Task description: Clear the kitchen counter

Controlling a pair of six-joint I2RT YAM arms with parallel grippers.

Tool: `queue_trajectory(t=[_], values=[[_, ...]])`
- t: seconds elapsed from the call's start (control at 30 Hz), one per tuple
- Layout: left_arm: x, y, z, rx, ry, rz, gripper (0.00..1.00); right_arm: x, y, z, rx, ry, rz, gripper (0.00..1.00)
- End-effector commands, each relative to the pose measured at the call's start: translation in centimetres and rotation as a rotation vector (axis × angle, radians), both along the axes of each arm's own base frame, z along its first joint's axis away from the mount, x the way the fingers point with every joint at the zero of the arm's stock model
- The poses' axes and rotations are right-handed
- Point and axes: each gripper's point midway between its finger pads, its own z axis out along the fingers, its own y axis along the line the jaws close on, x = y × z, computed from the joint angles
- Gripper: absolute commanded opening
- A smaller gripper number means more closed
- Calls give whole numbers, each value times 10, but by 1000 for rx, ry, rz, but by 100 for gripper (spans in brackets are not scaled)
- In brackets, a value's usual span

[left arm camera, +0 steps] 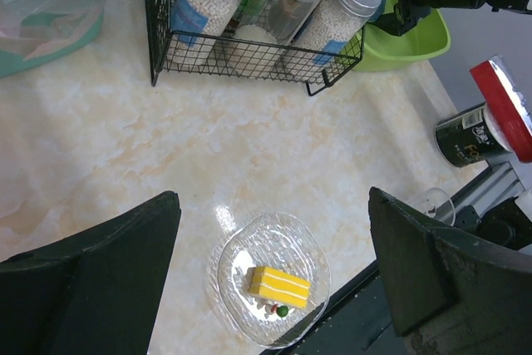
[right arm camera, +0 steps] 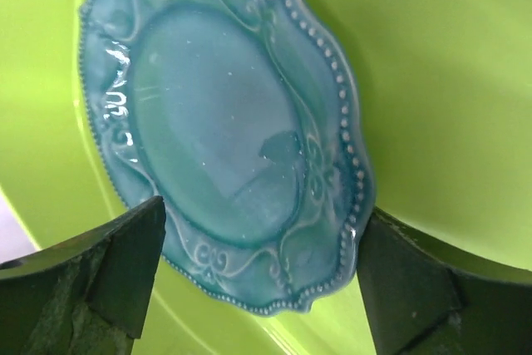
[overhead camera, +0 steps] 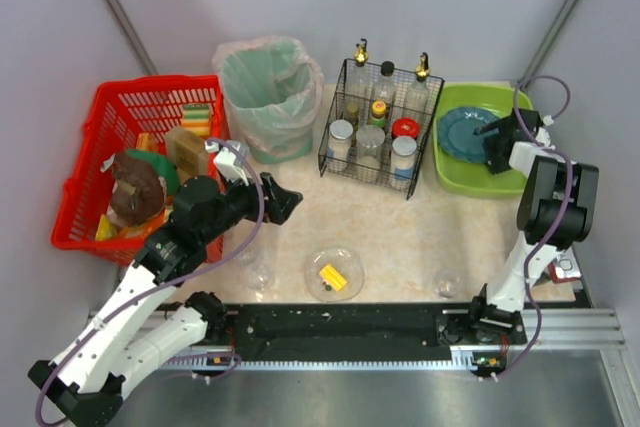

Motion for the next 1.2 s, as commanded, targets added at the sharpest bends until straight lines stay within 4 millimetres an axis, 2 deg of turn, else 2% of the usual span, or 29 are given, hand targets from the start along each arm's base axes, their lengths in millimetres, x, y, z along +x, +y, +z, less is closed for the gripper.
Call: queue_trajectory(t=[0.0,0.1,0.27,0.37,0.43,0.53,0.57,0.67,0.73,0.8,0.9,1.03,1.17], values=[[5,-2,24,-48,-57,12,98,7,-17,51,-105,-59,-25,89],[7,1,17,-35,-37,32,98,-7,-26,67,-179,-21,-36,91],[12,0,-3,8,33,47,98,-40,-38,113,-331,-13,-43,91],[12,-5,-21,38,98,27,98,-59,-31,139,-396,-46,30,91],[11,-10,-35,62,147,-1,98,-72,-15,157,-430,-89,146,90],[4,-19,-60,130,212,-87,96,-91,21,161,-410,-124,359,88],[3,-21,-71,160,242,-111,95,-104,37,155,-377,-129,438,86],[-3,-27,-94,219,326,-183,91,-137,68,148,-321,-181,560,86],[-8,-33,-108,231,395,-227,83,-159,83,149,-296,-221,596,85],[-13,-40,-122,237,458,-263,75,-179,94,149,-274,-251,613,78],[-19,-43,-146,259,568,-281,59,-205,116,156,-215,-315,657,73],[-22,-44,-176,301,651,-268,50,-230,134,159,-162,-365,689,69],[-30,-46,-196,319,692,-280,49,-239,140,160,-141,-384,703,68]])
